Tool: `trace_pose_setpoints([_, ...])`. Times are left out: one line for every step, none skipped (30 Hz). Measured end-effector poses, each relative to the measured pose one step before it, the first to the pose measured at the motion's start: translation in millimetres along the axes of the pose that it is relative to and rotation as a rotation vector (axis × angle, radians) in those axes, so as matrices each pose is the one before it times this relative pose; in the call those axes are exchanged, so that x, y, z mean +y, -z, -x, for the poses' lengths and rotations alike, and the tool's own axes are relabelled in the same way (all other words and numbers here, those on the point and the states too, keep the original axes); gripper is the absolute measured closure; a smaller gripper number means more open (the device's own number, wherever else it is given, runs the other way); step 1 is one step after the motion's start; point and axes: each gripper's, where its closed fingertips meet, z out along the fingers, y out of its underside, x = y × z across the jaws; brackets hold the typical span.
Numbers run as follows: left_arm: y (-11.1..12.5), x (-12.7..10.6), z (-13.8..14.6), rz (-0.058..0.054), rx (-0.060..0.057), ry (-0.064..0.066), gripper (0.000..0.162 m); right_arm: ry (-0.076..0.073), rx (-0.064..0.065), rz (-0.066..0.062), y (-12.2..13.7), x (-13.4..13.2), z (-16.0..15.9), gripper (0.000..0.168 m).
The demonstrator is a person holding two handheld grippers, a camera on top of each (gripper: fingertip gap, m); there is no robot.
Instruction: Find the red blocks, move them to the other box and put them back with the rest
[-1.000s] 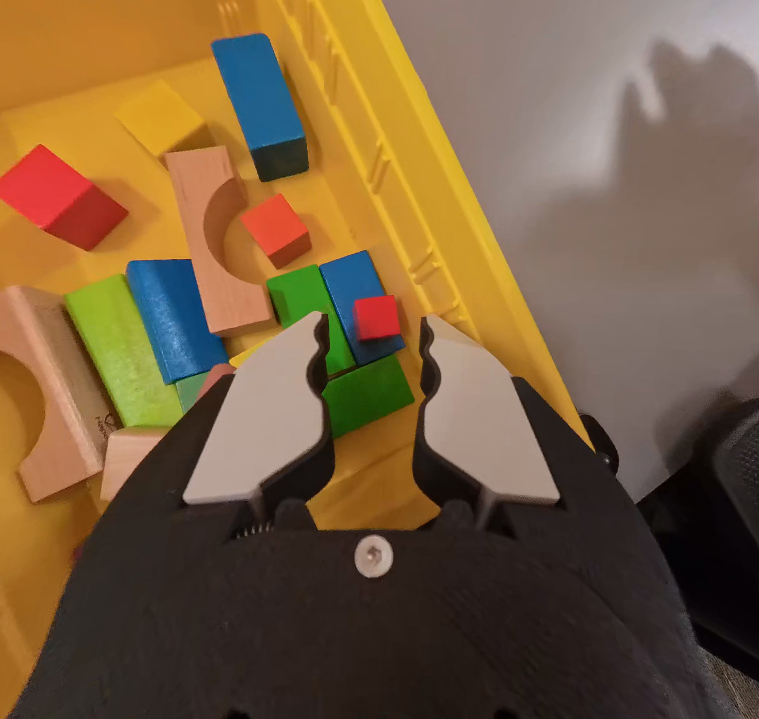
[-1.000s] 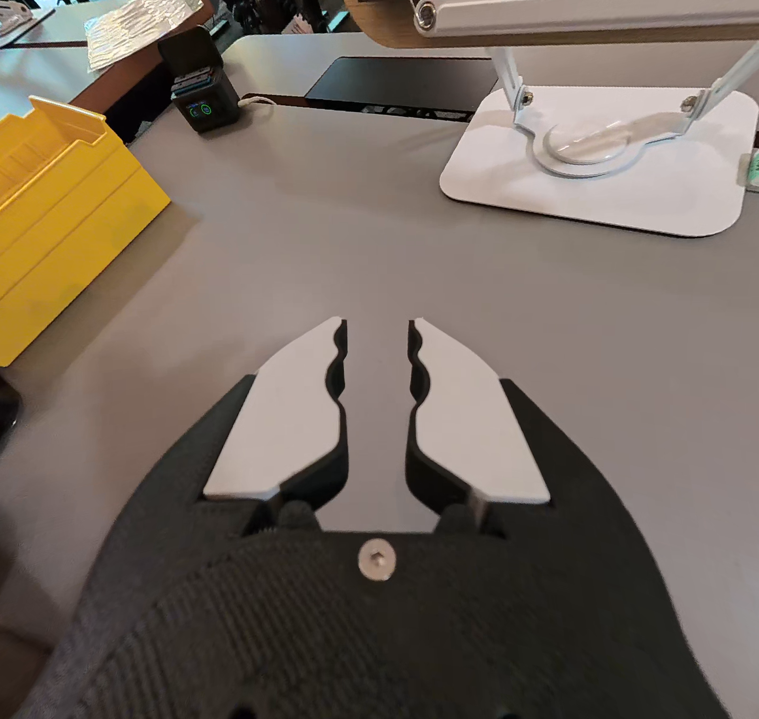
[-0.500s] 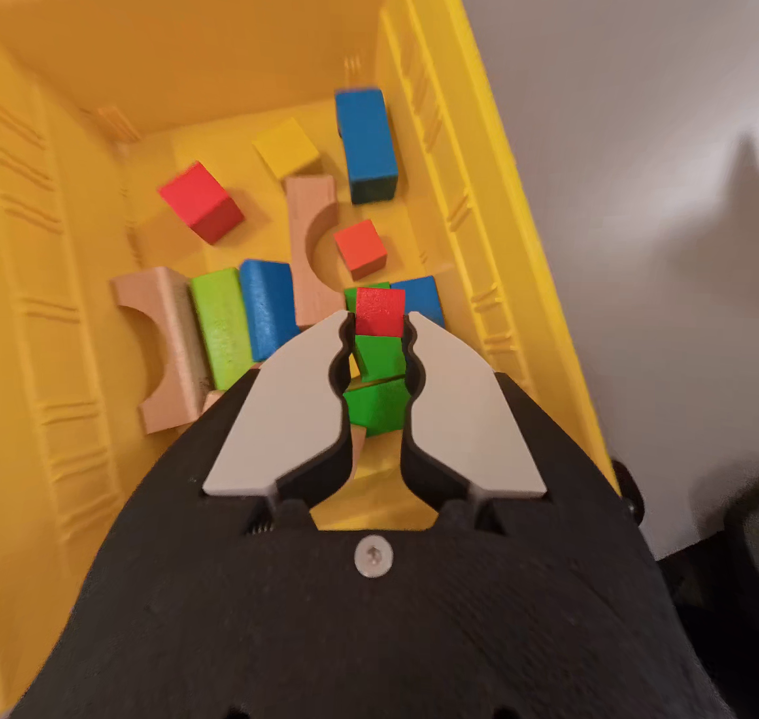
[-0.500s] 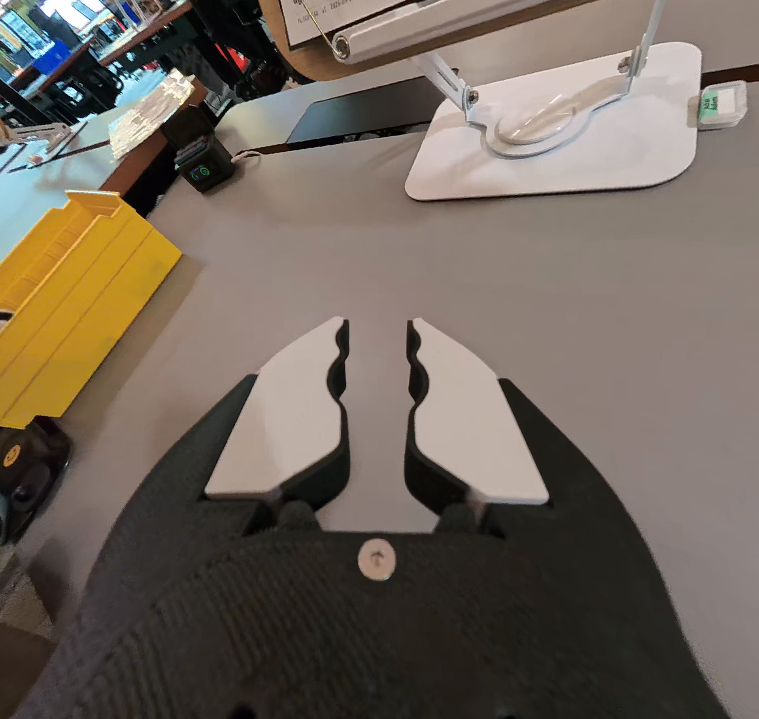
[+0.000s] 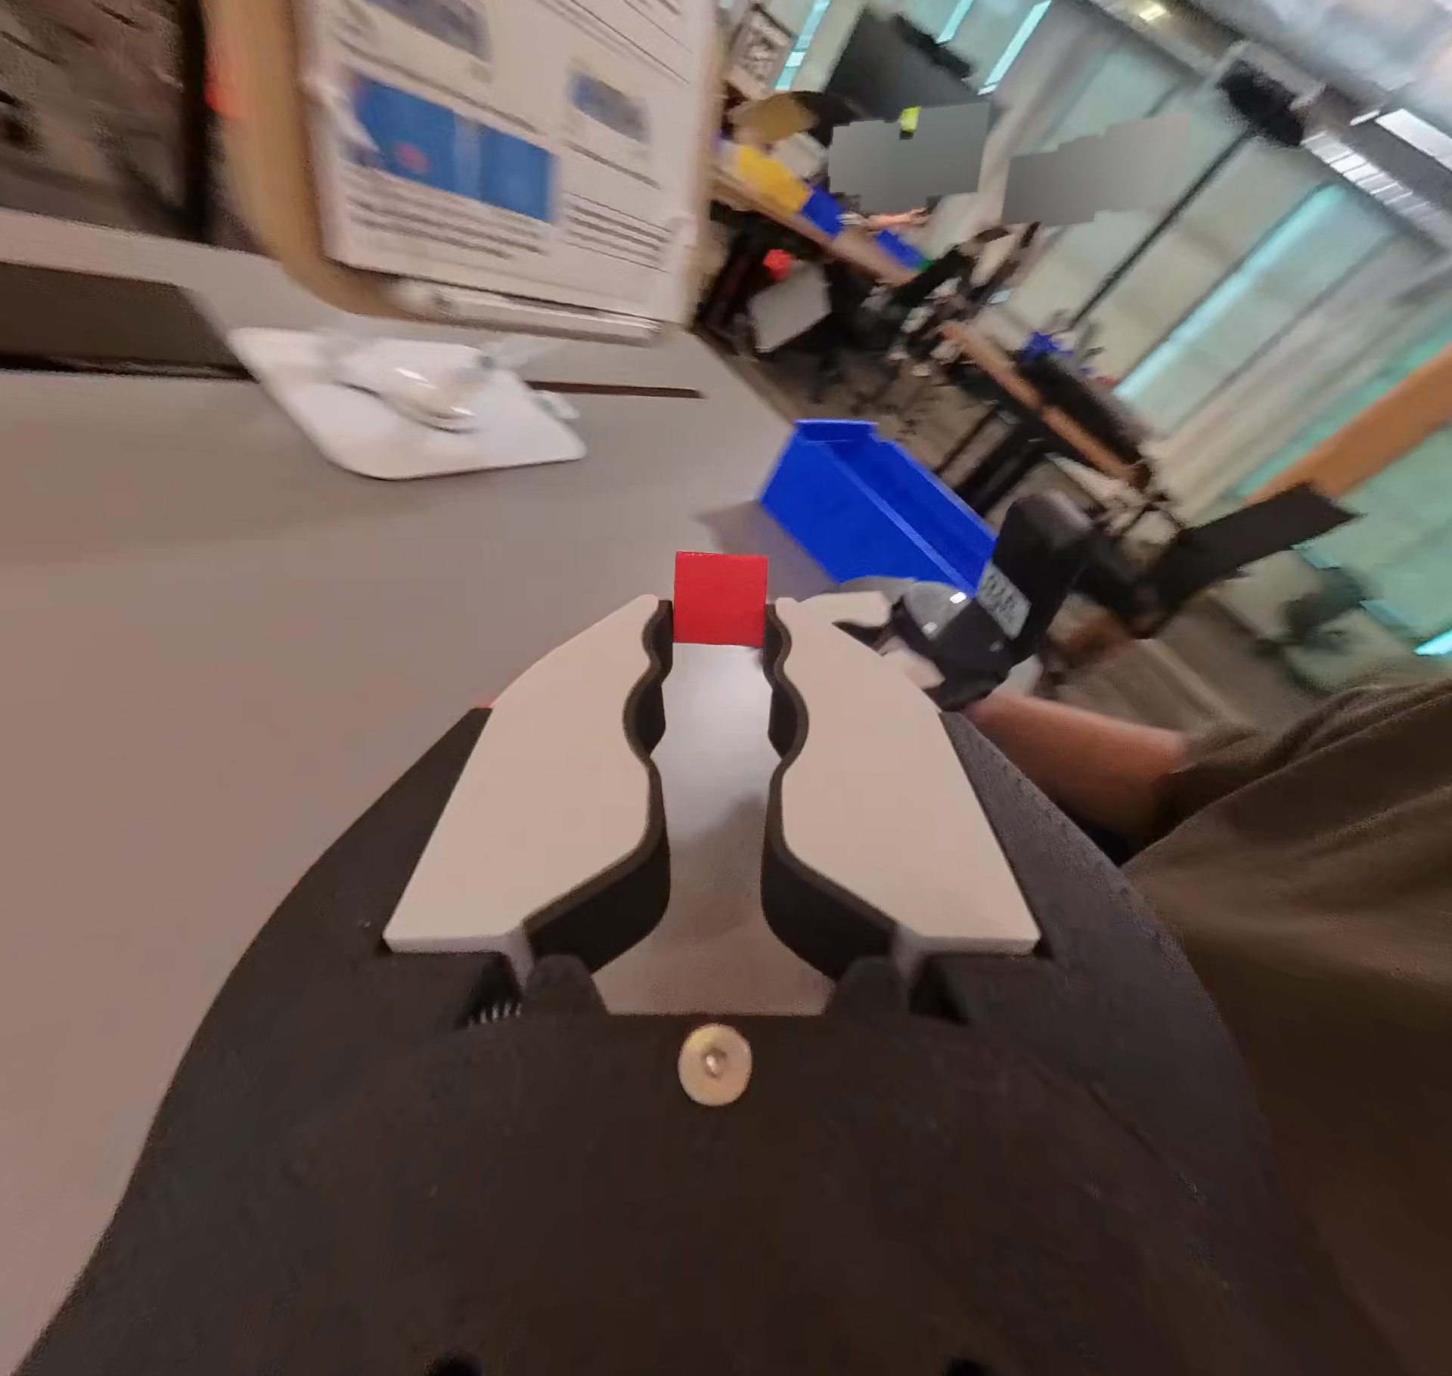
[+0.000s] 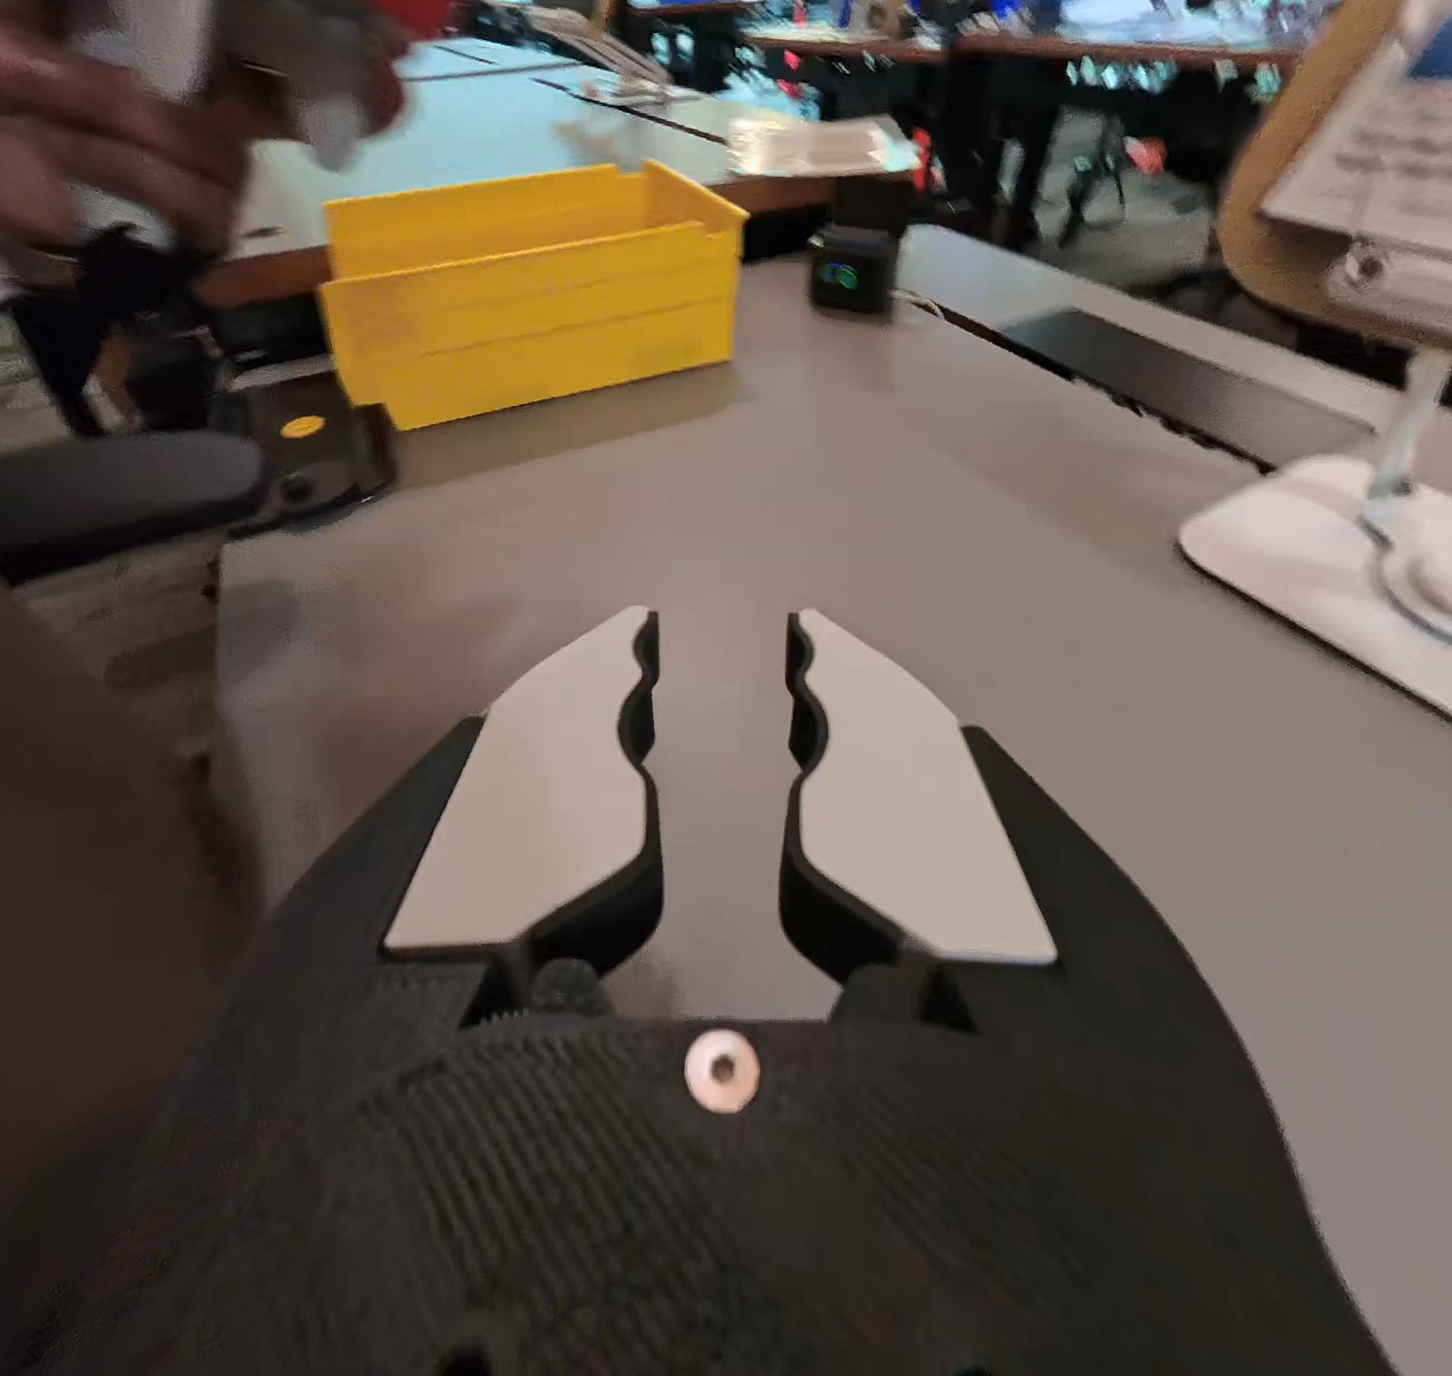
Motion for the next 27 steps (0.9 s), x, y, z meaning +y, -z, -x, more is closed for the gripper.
trace_pose_setpoints([-22.88,13.45,-12.26,0.0162,0.0419,0.0434,0.139,0.0468,-0.0220,-0.0273,6.57,-0.40,10.29,0.139])
trace_pose_setpoints([-21.99,14.43,-5.86,0.0358,0.0231,0.0455,0.139,0.0385,-0.0209,-0.0195,6.95,-2.06,7.97,0.143])
trace_pose_setpoints([-20.31,12.23,-3.91,0.0340,0.0280,0.0315,0.139,0.0360,-0.0140,-0.0071,7.09,-3.87,5.24,0.146])
trace_pose_setpoints([-18.06,9.05,-1.86,0.0277,0.0254,0.0226,0.139,0.0345,0.0051,-0.0083,7.29,-6.15,1.27,0.144])
trace_pose_setpoints([-15.98,5.03,-1.34,0.0113,0.0293,0.0143,0.138,0.0253,0.0203,-0.0258,7.47,-7.19,-1.69,0.142])
trace_pose_setpoints([-14.25,2.52,-1.26,-0.0001,0.0338,0.0122,0.138,0.0089,0.0310,-0.0348,7.15,-5.58,-4.41,0.140])
trace_pose_setpoints([-13.12,1.34,-0.44,-0.0030,0.0335,0.0172,0.138,-0.0035,0.0376,-0.0259,6.64,-2.21,-6.87,0.140])
trace_pose_setpoints([-12.15,1.37,1.04,-0.0015,0.0276,0.0171,0.139,-0.0078,0.0350,-0.0134,5.54,0.74,-8.04,0.140])
trace_pose_setpoints([-10.75,2.38,2.34,0.0038,0.0213,0.0212,0.138,-0.0070,0.0297,-0.0058,4.23,2.09,-8.16,0.140])
trace_pose_setpoints([-8.76,3.42,1.57,0.0069,0.0262,0.0279,0.139,-0.0023,0.0211,0.0002,3.03,2.49,-7.35,0.140])
trace_pose_setpoints([-6.45,4.77,0.12,0.0103,0.0363,0.0309,0.139,0.0018,0.0109,0.0048,1.64,2.02,-5.46,0.140])
trace_pose_setpoints([-3.89,5.87,-0.21,0.0124,0.0368,0.0319,0.139,-0.0007,0.0083,0.0048,1.01,1.33,-3.92,0.140])
trace_pose_setpoints([-1.73,6.37,-0.32,0.0097,0.0340,0.0248,0.139,-0.0095,0.0086,-0.0001,0.50,0.36,-2.53,0.139])
trace_pose_setpoints([-0.31,7.24,0.79,0.0126,0.0246,0.0193,0.139,-0.0169,0.0026,-0.0032,0.47,-0.23,-0.18,0.138])
trace_pose_setpoints([0.74,7.03,1.67,0.0141,0.0149,0.0173,0.139,-0.0143,-0.0031,0.0005,0.19,0.23,1.73,0.138])
trace_pose_setpoints([1.29,5.13,1.67,0.0092,0.0112,0.0214,0.139,-0.0036,-0.0012,0.0055,0.04,0.96,2.37,0.138])
trace_pose_setpoints([1.08,2.05,0.72,0.0018,0.0132,0.0324,0.139,0.0061,0.0031,0.0059,0.18,1.07,2.33,0.138])
trace_pose_setpoints([0.57,-0.76,-1.83,-0.0030,0.0296,0.0398,0.139,0.0116,0.0041,0.0060,-0.14,1.09,2.18,0.138])
trace_pose_setpoints([0.18,-2.38,-4.34,-0.0032,0.0458,0.0416,0.139,0.0131,0.0032,0.0081,-0.40,1.31,2.07,0.138])
trace_pose_setpoints([0.11,-2.50,-4.03,-0.0020,0.0427,0.0337,0.139,0.0107,0.0028,0.0088,-0.89,1.49,1.71,0.138])
trace_pose_setpoints([0.59,-1.29,-1.75,0.0007,0.0256,0.0157,0.139,0.0063,0.0029,0.0073,-1.11,1.25,1.43,0.138])
trace_pose_setpoints([1.02,0.40,1.05,0.0075,0.0046,0.0013,0.139,0.0014,0.0027,0.0044,-1.33,0.75,1.19,0.138])
trace_pose_setpoints([1.42,1.26,2.48,0.0105,-0.0093,-0.0016,0.139,-0.0026,0.0024,0.0004,-1.43,-0.13,0.69,0.138])
trace_pose_setpoints([1.31,0.77,0.30,0.0062,-0.0007,-0.0014,0.139,-0.0041,0.0022,-0.0030,-1.53,-0.60,0.48,0.138])
trace_pose_setpoints([1.03,-0.02,-1.65,0.0005,0.0088,0.0025,0.139,-0.0039,0.0020,-0.0033,-1.60,-0.44,-0.08,0.138])
trace_pose_setpoints([0.75,-0.14,-2.09,-0.0008,0.0106,0.0037,0.139,-0.0036,0.0020,-0.0012,-1.79,0.27,-0.48,0.138])
trace_pose_setpoints([0.59,0.48,-0.99,0.0029,0.0068,0.0030,0.139,-0.0048,0.0005,0.0016,-1.75,1.01,-0.74,0.138])
